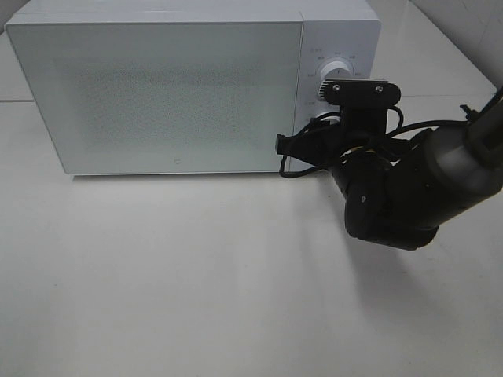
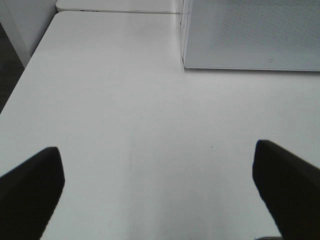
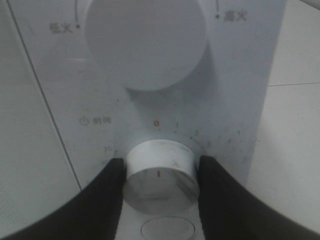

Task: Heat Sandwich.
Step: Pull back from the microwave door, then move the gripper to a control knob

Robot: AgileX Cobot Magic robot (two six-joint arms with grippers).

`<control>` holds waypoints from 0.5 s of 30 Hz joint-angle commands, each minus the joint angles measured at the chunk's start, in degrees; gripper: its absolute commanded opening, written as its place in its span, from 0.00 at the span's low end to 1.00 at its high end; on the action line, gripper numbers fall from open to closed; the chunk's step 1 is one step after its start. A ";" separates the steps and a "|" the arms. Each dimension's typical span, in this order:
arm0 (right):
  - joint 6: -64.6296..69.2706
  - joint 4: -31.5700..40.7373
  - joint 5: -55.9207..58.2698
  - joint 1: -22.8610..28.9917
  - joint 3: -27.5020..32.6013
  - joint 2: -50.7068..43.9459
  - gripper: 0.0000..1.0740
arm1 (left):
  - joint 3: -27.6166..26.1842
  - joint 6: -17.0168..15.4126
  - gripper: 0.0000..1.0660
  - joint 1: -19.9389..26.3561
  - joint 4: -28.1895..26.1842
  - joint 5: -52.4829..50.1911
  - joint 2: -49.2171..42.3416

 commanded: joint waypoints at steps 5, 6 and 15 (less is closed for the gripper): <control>13.64 -2.12 -3.38 -0.29 -0.40 -0.52 0.06 | 0.06 -0.23 0.92 0.17 -0.52 0.00 -1.09; 13.64 -2.12 -3.38 -0.29 -0.40 -0.52 0.06 | 0.06 -0.23 0.92 0.17 -0.52 0.00 -1.09; 44.00 -9.97 -10.94 -0.29 -0.29 -0.52 0.06 | 0.06 -0.23 0.92 0.17 -0.52 0.00 -1.09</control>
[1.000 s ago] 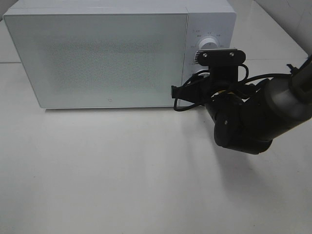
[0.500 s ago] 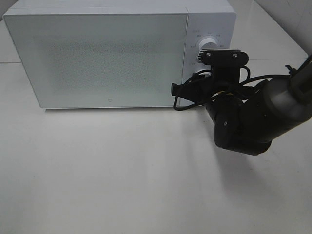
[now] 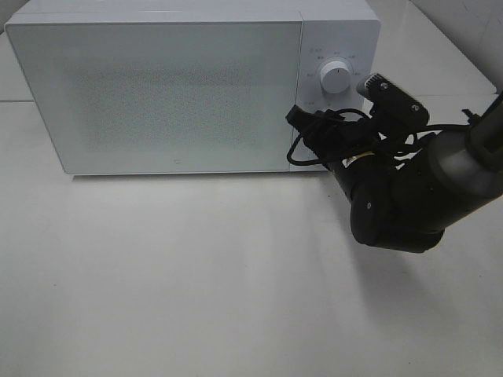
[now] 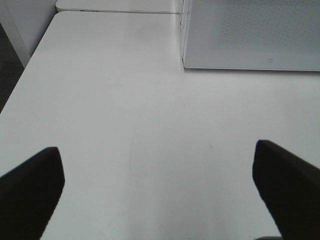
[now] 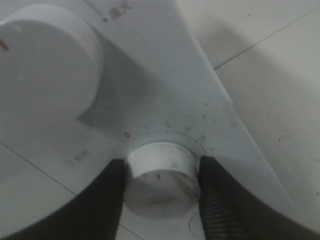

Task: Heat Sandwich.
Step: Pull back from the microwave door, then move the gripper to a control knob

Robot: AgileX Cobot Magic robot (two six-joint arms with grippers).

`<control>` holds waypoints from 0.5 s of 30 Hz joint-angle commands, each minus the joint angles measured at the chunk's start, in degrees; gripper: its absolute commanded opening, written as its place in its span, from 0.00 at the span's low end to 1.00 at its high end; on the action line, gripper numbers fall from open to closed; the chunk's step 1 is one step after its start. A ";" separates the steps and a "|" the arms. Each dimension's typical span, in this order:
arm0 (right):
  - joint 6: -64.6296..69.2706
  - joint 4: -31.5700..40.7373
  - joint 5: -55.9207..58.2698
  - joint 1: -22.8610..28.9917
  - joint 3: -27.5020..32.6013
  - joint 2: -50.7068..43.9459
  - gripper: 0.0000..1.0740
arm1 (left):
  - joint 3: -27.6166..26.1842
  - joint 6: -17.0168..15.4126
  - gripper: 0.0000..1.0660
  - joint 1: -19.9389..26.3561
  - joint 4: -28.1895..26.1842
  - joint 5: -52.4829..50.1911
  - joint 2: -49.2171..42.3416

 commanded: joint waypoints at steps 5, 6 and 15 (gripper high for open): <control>19.77 -5.61 -10.31 0.23 -1.09 -0.86 0.06 | 0.06 -0.23 0.92 0.17 -0.52 0.00 -1.09; 22.00 -5.61 -10.54 0.23 -1.09 -0.86 0.06 | 0.06 -0.23 0.92 0.17 -0.52 0.00 -1.09; 39.59 -4.98 -11.46 0.23 -1.09 -0.86 0.06 | 0.06 -0.23 0.92 0.17 -0.52 0.00 -1.09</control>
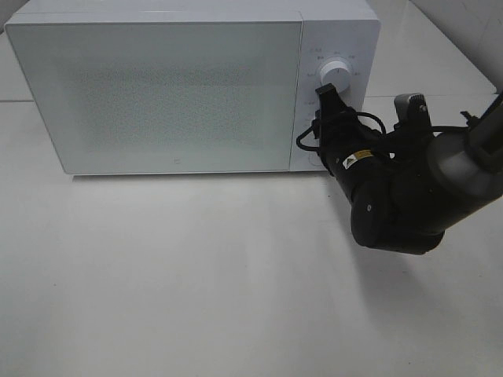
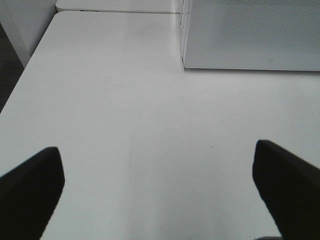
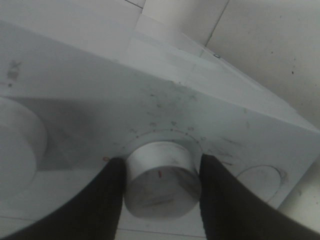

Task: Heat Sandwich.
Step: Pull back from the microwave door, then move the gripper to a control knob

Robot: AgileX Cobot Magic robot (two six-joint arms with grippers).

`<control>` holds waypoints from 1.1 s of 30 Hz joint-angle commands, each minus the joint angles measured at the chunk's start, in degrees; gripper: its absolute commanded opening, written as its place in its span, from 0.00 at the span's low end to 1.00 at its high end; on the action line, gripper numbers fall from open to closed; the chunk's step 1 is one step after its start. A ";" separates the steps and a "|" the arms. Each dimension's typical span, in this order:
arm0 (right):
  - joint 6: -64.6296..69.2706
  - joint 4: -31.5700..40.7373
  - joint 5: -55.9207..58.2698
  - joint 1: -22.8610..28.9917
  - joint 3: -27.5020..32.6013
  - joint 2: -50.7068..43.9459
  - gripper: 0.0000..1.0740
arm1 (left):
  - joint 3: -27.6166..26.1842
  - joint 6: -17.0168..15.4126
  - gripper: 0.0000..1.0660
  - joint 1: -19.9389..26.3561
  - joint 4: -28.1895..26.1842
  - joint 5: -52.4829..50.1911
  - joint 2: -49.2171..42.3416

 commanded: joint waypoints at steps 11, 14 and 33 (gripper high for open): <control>31.11 -0.69 -9.80 0.29 -1.26 -1.20 0.06 | 0.06 -0.23 0.92 0.17 -0.52 0.00 -1.09; 31.40 -0.57 -9.45 0.29 -1.26 -1.20 0.07 | 0.06 -0.23 0.92 0.17 -0.52 0.00 -1.09; 30.88 -0.80 -8.82 0.29 -1.26 -1.20 0.13 | 0.06 -0.23 0.92 0.17 -0.52 0.00 -1.09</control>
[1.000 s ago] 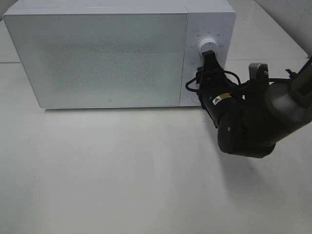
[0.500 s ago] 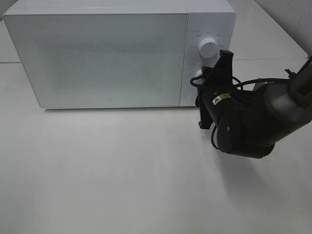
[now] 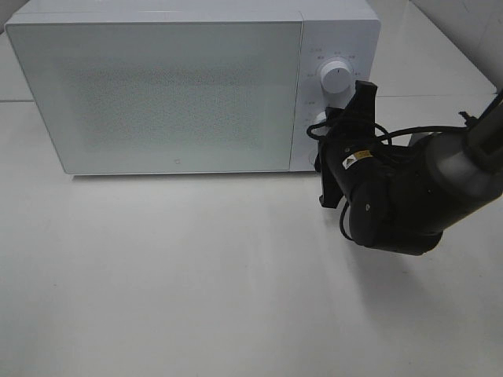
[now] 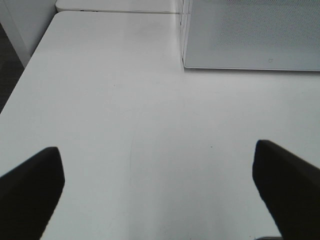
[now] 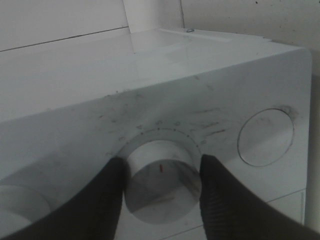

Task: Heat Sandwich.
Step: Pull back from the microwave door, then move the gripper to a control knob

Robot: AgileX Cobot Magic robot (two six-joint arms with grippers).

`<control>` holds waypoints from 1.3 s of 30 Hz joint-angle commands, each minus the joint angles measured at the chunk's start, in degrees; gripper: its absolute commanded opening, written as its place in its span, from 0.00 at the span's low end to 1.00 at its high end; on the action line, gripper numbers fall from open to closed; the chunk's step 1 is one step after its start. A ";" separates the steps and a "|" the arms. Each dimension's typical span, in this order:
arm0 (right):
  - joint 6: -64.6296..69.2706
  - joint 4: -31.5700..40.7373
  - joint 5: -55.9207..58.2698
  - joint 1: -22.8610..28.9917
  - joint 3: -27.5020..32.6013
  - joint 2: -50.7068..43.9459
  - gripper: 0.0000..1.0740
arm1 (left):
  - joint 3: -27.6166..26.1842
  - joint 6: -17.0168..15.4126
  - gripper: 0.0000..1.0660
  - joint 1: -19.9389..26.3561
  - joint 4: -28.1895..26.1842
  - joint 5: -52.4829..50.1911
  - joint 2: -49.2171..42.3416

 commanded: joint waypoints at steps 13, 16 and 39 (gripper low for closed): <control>-4.35 -1.89 -8.94 0.06 -1.26 -1.20 0.48 | 0.06 -0.23 0.92 0.17 -0.52 0.00 -1.09; -6.19 -1.66 -8.48 0.06 -1.26 -1.20 0.65 | 0.06 -0.23 0.92 0.17 -0.52 0.00 -1.09; -14.50 -10.60 3.27 0.06 4.07 -5.21 0.71 | 0.06 -0.23 0.92 0.17 -0.52 0.00 -1.09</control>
